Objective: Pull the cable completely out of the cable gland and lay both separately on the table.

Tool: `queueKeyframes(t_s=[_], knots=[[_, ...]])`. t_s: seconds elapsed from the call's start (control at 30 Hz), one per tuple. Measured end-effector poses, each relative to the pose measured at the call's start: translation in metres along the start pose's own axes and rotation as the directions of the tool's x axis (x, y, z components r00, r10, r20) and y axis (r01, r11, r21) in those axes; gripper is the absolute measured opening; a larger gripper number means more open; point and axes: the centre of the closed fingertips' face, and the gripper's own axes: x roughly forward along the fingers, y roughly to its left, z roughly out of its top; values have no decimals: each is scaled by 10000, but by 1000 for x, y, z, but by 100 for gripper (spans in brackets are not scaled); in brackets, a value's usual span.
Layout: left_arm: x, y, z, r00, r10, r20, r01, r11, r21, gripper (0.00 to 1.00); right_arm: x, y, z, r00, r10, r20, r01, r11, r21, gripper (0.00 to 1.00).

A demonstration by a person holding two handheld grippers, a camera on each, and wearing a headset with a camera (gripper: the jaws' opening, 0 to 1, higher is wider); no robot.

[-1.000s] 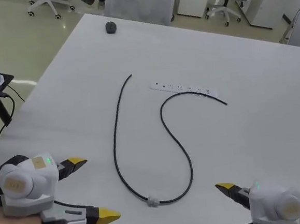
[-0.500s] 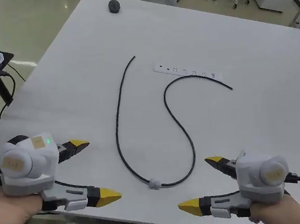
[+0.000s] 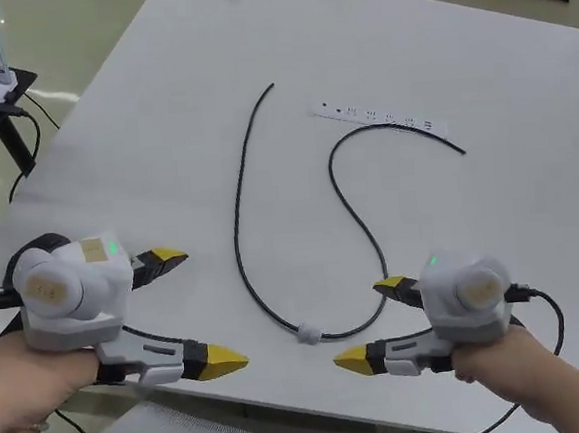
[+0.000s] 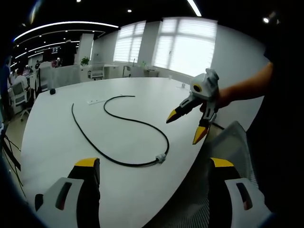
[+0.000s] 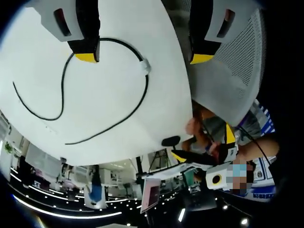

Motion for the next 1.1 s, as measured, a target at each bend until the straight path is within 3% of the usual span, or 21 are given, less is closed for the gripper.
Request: queueKeyframes(t_s=[0.07,0.47,0.7,0.93,1.1], knots=[[0,0,0,10000,13,18,-13,10000,-26,95,4,-1,4,9996,146,254,-147,9999,69,68],[4,7,-10,9998,129,-129,-129,9999,-22,99,34,-7,-11,9952,564,-795,-593,9977,-342,53],[9,7,-14,9992,-21,-399,28,9999,168,98,56,-6,-25,9821,853,-1678,-1024,9901,-961,39],[15,4,-16,9976,-185,-669,212,9990,397,96,68,-2,-33,9715,1179,-2056,-1420,9841,-1066,28],[16,2,-17,9965,-278,-786,318,9982,503,96,72,-1,-31,9687,1335,-2094,-1595,9808,-1125,21]])
